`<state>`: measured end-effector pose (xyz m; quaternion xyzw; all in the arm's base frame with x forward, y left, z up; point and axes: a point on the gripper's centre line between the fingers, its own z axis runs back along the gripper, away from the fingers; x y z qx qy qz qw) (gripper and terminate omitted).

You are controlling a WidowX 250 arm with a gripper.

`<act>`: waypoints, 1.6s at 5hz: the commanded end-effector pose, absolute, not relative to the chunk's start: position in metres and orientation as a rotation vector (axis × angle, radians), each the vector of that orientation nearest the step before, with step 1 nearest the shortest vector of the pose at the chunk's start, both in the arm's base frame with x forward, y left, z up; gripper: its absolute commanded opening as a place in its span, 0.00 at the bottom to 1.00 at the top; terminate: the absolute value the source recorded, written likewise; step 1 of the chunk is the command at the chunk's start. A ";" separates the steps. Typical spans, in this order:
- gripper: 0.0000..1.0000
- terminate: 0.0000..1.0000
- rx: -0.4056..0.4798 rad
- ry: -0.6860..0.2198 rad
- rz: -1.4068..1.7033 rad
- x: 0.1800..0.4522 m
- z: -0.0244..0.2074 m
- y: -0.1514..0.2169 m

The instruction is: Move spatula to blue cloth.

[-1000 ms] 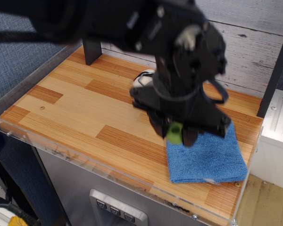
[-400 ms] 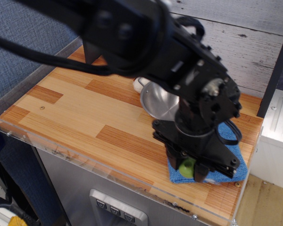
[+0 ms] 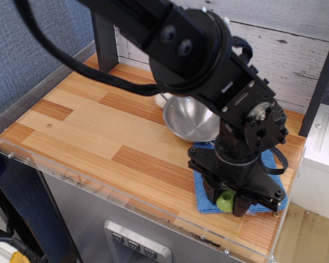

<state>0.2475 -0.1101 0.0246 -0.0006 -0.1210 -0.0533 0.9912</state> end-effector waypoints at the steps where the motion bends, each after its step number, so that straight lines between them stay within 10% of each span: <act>1: 1.00 0.00 -0.003 -0.286 -0.078 0.254 0.035 -0.094; 4: 1.00 0.00 -0.038 -0.329 -0.039 0.256 0.059 -0.093; 7: 1.00 0.00 -0.044 -0.506 0.064 0.272 0.155 -0.071; 8: 1.00 0.00 -0.044 -0.506 0.064 0.272 0.155 -0.071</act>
